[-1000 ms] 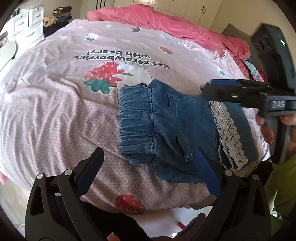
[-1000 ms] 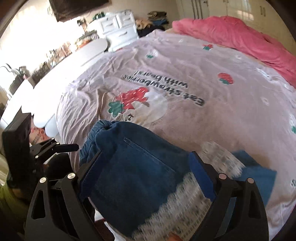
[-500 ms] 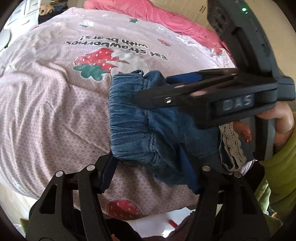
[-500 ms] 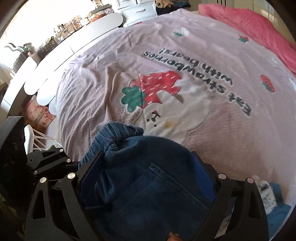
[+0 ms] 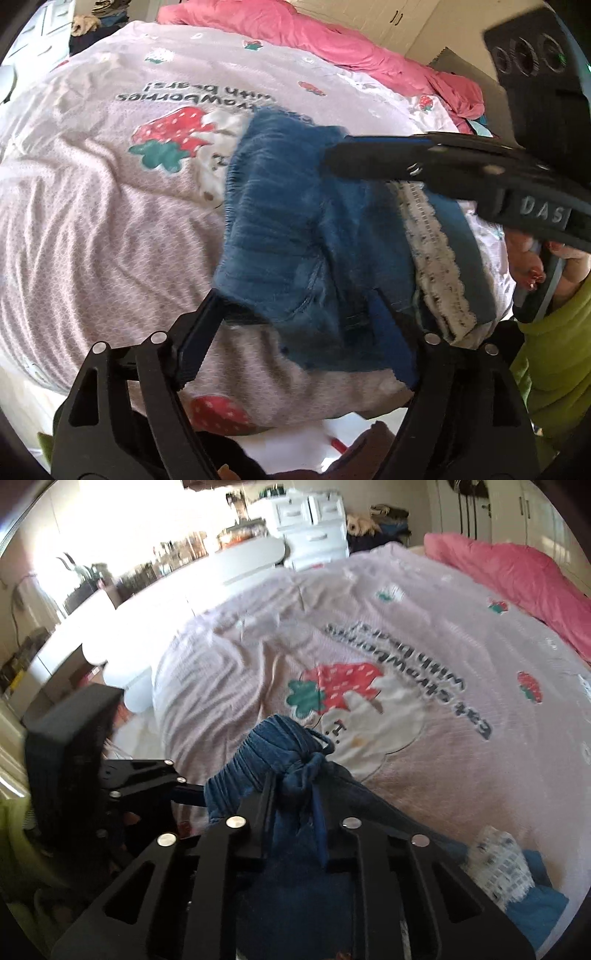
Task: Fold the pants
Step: 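Grasp the elastic waistband with the right gripper and lift it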
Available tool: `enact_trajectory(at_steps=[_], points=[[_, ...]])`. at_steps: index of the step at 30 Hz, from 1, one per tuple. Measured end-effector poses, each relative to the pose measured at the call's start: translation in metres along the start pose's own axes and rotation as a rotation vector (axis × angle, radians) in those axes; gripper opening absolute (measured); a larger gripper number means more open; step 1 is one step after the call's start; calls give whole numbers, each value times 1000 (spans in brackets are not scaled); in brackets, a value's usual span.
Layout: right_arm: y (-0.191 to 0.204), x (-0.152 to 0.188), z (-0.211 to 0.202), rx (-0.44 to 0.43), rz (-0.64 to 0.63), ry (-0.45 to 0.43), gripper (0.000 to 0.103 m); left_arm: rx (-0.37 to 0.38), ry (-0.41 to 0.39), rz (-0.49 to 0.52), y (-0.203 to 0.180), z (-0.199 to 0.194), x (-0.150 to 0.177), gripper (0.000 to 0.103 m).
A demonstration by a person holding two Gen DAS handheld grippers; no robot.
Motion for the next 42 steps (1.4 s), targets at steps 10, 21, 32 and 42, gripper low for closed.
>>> enact_trajectory(at_steps=[10, 21, 32, 42], points=[[-53, 10, -75, 25, 109, -137, 5, 77, -26, 60, -58, -2, -21, 68], [-24, -2, 3, -8, 96, 67, 54, 102, -4, -93, -16, 0, -1, 72], [-3, -11, 95, -69, 84, 295, 72, 205, -6, -211, 2, 14, 13, 74], [-19, -9, 36, -218, 171, 134, 36, 231, -81, -165, -22, -8, -12, 68]])
Point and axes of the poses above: each gripper's, at about its wrist camera, not at the fingertips, and z roughly the way its jaws point, y to its left, x to its underside, the point moved 9 cm from there along z, roughly the way its jaws point, and after that the axes turned 4 degrees about z, right-handed, at the moved point
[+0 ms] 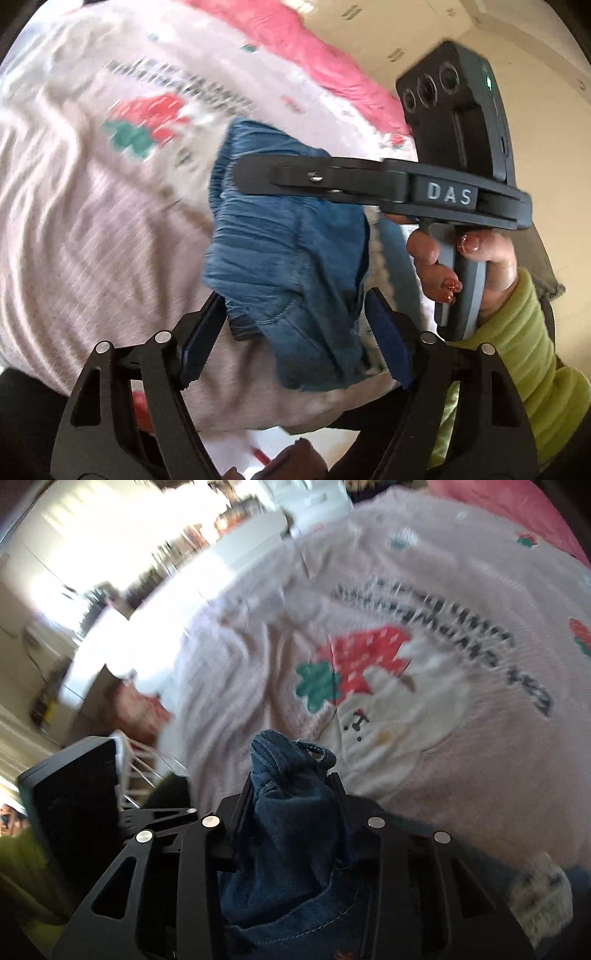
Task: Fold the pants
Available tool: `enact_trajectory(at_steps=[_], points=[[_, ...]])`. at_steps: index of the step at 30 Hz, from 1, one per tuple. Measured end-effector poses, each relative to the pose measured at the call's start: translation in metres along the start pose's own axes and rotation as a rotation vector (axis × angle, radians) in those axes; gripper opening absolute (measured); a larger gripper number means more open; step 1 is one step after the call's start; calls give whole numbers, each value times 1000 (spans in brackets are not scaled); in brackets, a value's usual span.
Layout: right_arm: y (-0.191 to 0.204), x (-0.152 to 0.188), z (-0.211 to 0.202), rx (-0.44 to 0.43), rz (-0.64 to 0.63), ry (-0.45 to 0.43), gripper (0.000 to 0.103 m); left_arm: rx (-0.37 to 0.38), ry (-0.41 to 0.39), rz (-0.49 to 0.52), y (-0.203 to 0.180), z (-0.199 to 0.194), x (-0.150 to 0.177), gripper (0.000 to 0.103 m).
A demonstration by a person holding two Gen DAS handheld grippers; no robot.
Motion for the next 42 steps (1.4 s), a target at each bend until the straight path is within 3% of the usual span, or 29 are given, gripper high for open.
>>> enact_trajectory(at_steps=[6, 8, 9, 11, 13, 16, 20, 24, 28, 34, 42], points=[[-19, 12, -93, -27, 33, -178, 36, 51, -6, 141, -70, 11, -16, 72], [-26, 21, -116, -28, 44, -214, 41, 69, 8, 179, -93, 21, -17, 75], [-32, 27, -125, -22, 49, -227, 43, 72, 15, 194, -101, 28, -17, 75], [-47, 40, -146, -11, 79, -265, 60, 108, 35, 226, -121, 37, -11, 75], [-69, 56, -168, 43, 125, -320, 71, 141, 64, 276, -139, 45, 3, 75], [-98, 85, -186, 118, 204, -360, 72, 124, 123, 333, -149, 59, 22, 75], [-123, 120, -188, 272, 254, -346, 72, 53, 127, 363, -138, 56, 26, 76], [-117, 132, -169, 339, 205, -309, 72, -126, 113, 425, -116, 66, 20, 77], [-134, 148, -136, 483, 181, -191, 71, -178, 181, 427, -91, 86, 32, 77], [-144, 161, -133, 441, 235, -207, 71, -162, 212, 426, -86, 97, 41, 77], [-112, 171, -184, 463, 255, -385, 74, -172, 137, 408, -83, 66, 14, 83]])
Point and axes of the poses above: each gripper's, at about its wrist camera, not at the fingertips, and z roughly the way its jaws point, y to its left, x to its underside, the point moved 9 cm from there along z, roughly the way its jaws point, and after that the axes turned 4 degrees about z, right-handed, at the moved point
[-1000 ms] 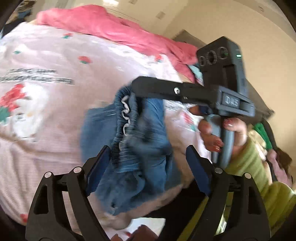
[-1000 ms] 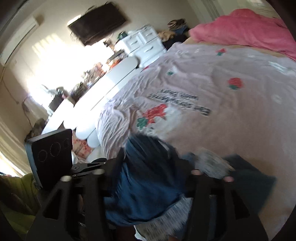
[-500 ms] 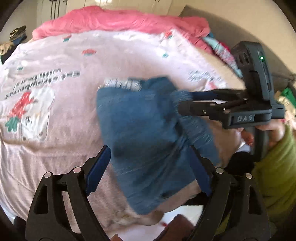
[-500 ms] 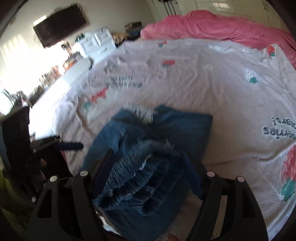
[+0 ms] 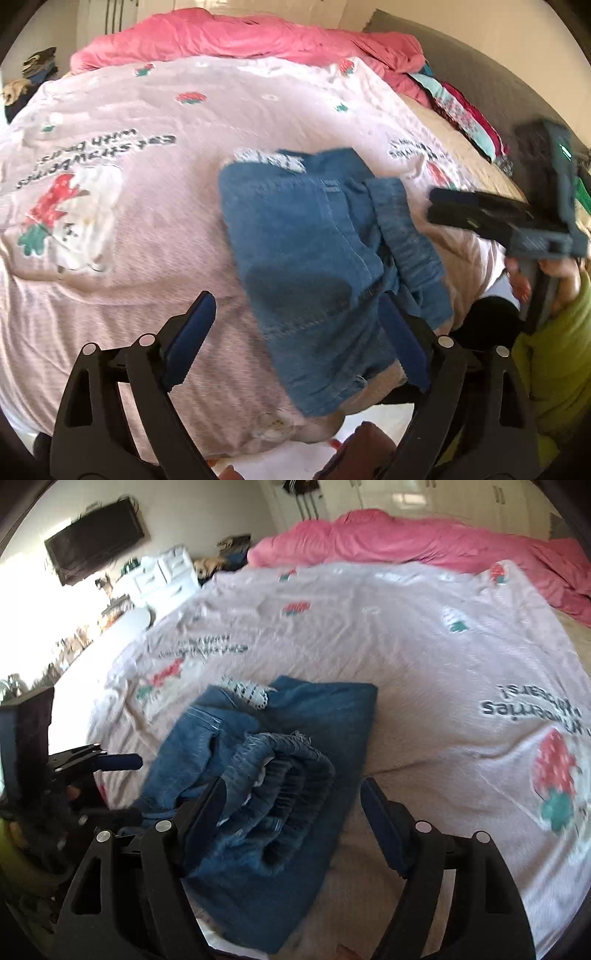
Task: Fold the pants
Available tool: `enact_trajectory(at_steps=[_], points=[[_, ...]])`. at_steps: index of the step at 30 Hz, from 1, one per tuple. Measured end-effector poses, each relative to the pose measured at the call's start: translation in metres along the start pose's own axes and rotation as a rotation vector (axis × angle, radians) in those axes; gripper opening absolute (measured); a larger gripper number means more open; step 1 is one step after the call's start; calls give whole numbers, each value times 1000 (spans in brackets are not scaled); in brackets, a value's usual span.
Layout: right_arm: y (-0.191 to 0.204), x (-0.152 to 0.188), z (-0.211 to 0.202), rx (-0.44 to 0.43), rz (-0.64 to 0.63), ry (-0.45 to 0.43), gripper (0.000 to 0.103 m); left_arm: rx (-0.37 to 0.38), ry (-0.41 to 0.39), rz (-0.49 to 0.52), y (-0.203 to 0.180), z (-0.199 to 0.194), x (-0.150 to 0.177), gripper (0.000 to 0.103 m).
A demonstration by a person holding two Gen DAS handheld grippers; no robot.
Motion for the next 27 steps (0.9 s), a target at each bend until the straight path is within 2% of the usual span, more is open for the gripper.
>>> enact_trajectory(at_steps=[6, 15, 20, 22, 27], points=[[40, 22, -31, -30, -135, -40, 74, -29, -19, -14, 9, -3, -17, 87], [103, 58, -21, -19, -396, 5, 73, -31, -5, -9, 18, 16, -40, 87], [118, 65, -1, -11, -458, 52, 56, -42, 15, 2, 24, 36, -49, 86], [122, 65, 5, 4, -486, 63, 51, -45, 31, 5, 25, 45, -47, 82], [131, 62, 17, 43, -573, 55, 50, -26, 41, -4, 27, 56, -43, 82]])
Point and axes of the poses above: each gripper's, at about its wrist camera, not at the fingertips, and z roughly the way its jaws point, y to its left, x to its underside, the point moved 9 cm from there along z, roughly the way its jaws point, and after that the axes turned 4 degrees about z, right-handed, at the moved point
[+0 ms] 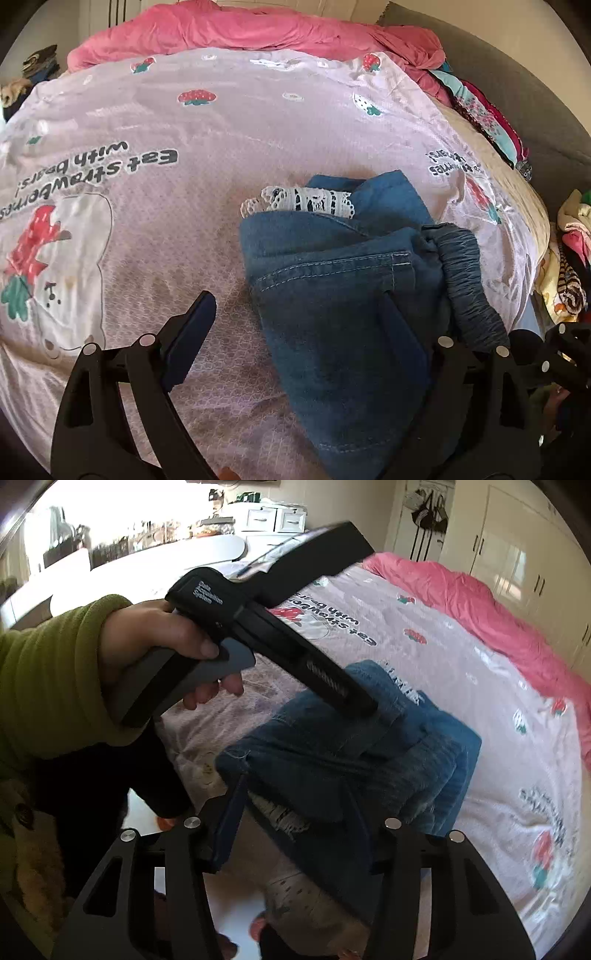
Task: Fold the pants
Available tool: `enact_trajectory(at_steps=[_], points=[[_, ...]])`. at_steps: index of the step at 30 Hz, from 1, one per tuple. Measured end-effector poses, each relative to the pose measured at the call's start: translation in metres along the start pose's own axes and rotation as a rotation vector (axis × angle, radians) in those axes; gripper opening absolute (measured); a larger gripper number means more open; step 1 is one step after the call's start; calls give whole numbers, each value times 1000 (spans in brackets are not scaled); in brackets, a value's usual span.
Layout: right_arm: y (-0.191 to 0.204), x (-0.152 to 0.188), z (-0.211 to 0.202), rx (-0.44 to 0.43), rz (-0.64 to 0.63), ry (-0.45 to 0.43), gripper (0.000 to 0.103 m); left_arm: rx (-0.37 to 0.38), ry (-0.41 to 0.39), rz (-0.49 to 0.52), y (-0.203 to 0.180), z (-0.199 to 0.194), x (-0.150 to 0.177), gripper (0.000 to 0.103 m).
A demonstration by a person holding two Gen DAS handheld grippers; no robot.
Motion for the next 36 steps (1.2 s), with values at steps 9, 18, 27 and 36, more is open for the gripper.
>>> enact_trajectory(at_steps=[9, 18, 27, 36], points=[[25, 9, 20, -68, -99, 55, 8, 8, 1, -12, 3, 2, 0, 82], [19, 32, 36, -136, 37, 140, 10, 3, -9, -17, 3, -1, 0, 82], [-28, 4, -23, -150, 271, -59, 44, -2, -59, -5, -3, -20, -6, 82], [-139, 21, -25, 171, 566, -64, 51, 14, -67, -64, 5, -30, 4, 83]])
Point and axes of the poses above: each gripper's, at about its wrist camera, not at the fingertips, and z roughly the way its jaws point, y to its left, x to its underside, the point moved 9 cm from there along z, roughly the way its jaws point, and after that the axes turned 4 degrees about z, right-handed, at the moved point
